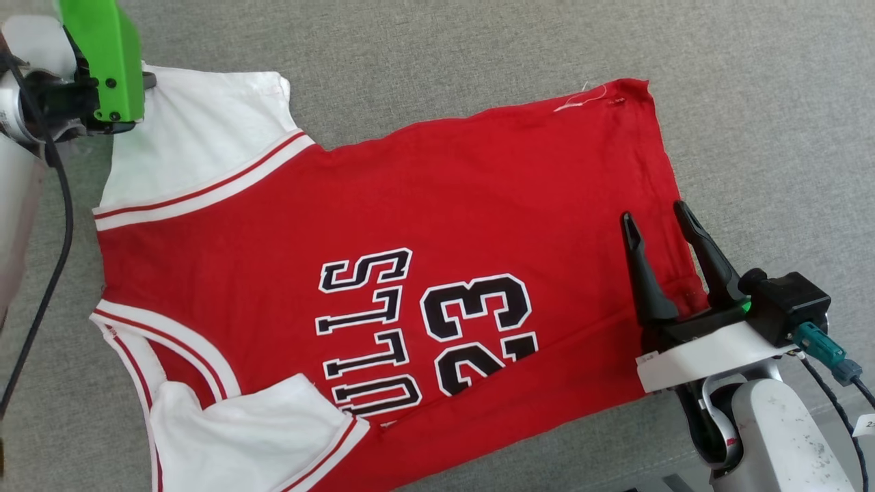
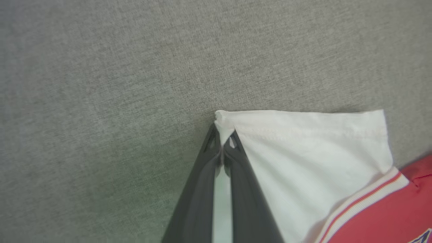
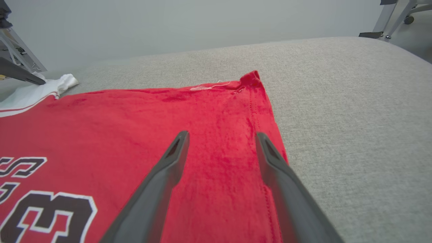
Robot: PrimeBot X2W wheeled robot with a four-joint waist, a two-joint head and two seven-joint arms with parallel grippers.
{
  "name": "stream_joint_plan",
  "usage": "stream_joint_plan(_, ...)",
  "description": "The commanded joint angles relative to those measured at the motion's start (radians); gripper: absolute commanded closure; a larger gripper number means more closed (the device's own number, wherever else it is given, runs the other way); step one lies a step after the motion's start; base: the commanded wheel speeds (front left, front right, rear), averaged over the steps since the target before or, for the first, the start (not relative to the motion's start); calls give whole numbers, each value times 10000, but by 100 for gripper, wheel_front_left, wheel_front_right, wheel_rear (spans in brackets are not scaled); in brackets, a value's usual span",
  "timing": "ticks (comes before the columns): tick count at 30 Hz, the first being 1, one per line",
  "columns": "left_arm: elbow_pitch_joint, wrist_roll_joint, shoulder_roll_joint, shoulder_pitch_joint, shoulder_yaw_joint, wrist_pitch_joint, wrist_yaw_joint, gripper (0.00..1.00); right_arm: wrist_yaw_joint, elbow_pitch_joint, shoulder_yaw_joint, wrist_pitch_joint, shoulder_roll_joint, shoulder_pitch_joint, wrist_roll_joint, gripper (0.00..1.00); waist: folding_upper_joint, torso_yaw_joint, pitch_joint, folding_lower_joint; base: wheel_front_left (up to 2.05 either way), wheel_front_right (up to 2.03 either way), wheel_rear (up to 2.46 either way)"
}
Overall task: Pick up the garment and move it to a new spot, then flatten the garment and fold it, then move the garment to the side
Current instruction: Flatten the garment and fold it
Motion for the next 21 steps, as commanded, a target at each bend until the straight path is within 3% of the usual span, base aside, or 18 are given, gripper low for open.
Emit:
stream_joint_plan(1,-48,-135,-95,264,-53,-166,-88,100,-7,25,-66,-88,-74,-163,-82,0,0,133,-217,0,0,0,0)
stream_joint_plan(6,-464,-247,-210,425,-53,-841,-227,100,-7,3,-272,190,-391,-94,-21,0,0,460,-715,0,0,0,0)
stream_joint_plan(10,-1018,-403,-314,782,-99,-1224,-279,100,-7,-97,-384,1176,-1065,-152,45,0,0,829,-1094,0,0,0,0)
stream_joint_plan(17,-2911,-422,-144,1584,-331,-1575,-304,100,-7,-671,-106,4431,-2566,-759,857,0,0,1466,-1444,0,0,0,0)
stream_joint_plan(21,-4117,-422,159,2111,-350,-1561,-103,100,-7,-884,13,6540,-3390,-1491,1354,0,0,1782,-1376,0,0,0,0)
